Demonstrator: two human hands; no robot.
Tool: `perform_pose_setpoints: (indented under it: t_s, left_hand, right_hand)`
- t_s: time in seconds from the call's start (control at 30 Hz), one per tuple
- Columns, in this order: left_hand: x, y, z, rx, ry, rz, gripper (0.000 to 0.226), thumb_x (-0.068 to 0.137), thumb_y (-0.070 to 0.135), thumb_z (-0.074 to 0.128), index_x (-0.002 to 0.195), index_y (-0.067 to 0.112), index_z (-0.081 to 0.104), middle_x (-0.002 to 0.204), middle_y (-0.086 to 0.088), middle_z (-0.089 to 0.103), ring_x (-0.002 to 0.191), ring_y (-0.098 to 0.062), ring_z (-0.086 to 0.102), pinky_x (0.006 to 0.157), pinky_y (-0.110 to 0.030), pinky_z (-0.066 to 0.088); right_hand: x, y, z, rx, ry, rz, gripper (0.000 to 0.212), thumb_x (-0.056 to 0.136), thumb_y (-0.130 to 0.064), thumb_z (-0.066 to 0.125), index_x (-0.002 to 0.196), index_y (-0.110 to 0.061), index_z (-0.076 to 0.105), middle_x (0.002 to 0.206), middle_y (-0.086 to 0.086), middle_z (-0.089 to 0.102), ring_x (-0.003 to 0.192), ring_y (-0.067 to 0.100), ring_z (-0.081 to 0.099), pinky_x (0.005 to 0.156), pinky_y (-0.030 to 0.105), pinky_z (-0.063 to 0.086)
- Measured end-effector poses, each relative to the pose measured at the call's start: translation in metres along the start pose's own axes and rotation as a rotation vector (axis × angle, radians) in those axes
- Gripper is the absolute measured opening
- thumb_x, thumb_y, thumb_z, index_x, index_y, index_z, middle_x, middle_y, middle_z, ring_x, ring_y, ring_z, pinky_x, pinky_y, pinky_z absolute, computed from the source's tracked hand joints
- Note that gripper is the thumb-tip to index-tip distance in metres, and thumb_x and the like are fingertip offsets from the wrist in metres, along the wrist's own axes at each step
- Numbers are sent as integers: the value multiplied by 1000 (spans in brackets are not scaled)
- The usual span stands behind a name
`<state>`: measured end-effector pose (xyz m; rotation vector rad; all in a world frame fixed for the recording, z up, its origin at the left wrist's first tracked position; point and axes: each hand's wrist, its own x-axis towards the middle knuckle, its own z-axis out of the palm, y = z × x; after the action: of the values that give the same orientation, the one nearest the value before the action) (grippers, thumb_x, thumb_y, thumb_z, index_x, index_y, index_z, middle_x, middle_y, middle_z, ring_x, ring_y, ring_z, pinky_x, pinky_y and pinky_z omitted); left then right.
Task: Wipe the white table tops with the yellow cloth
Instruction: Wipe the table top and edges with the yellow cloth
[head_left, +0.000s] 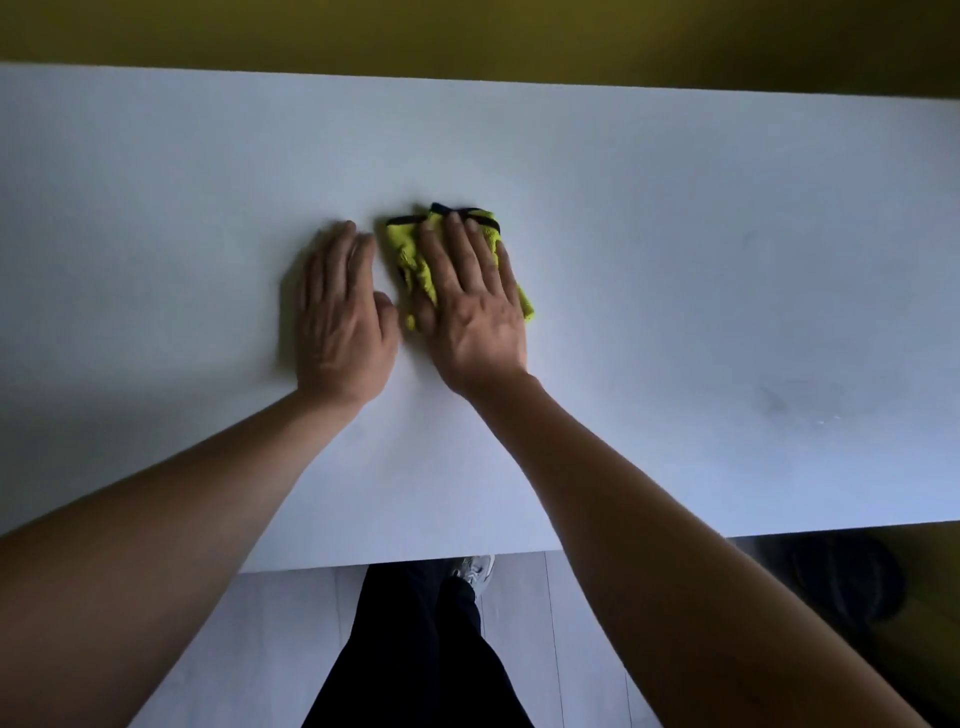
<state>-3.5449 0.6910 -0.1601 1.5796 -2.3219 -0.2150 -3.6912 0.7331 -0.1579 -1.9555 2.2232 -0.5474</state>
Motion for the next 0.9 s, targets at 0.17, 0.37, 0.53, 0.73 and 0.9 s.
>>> perform_pose_setpoints:
  t_s: [0.17, 0.37, 0.53, 0.73, 0.9]
  left_hand:
    - [39, 6, 0, 5, -54, 23, 62, 96, 21, 38, 156, 6, 42, 166, -15, 38, 152, -38, 36, 126, -49, 25]
    - [76, 5, 20, 57, -96, -33, 64, 100, 26, 29, 163, 13, 31, 172, -10, 26, 158, -35, 23, 130, -48, 12]
    - [74, 7, 25, 70, -68, -26, 62, 102, 24, 31, 163, 13, 31, 172, -9, 26, 159, -34, 21, 131, -48, 11]
    - [75, 8, 25, 34, 4, -35, 62, 100, 20, 40, 160, 5, 35, 170, -14, 29, 158, -32, 26, 129, -50, 17]
    - [77, 8, 28, 28, 9, -82, 62, 100, 17, 40, 159, -1, 34, 168, -16, 32, 157, -34, 28, 129, -50, 19]
  right_hand:
    - [0, 65, -19, -12, 53, 76, 64, 99, -42, 51, 155, -13, 36, 162, 11, 31, 152, 28, 24, 123, 48, 21]
    - [12, 184, -65, -104, 140, 604, 65, 98, -42, 35, 157, -17, 29, 165, 8, 24, 153, 27, 18, 124, 44, 13]
    - [36, 157, -53, -138, 240, 779, 73, 94, -49, 22, 156, -12, 31, 163, 13, 26, 152, 31, 21, 124, 45, 12]
    - [70, 18, 1, -8, 29, 176, 67, 97, -42, 48, 155, -11, 35, 162, 13, 29, 152, 29, 20, 124, 48, 15]
    - [83, 38, 0, -2, 2, -38, 60, 101, -43, 49, 153, -15, 39, 161, 11, 33, 152, 27, 25, 122, 47, 22]
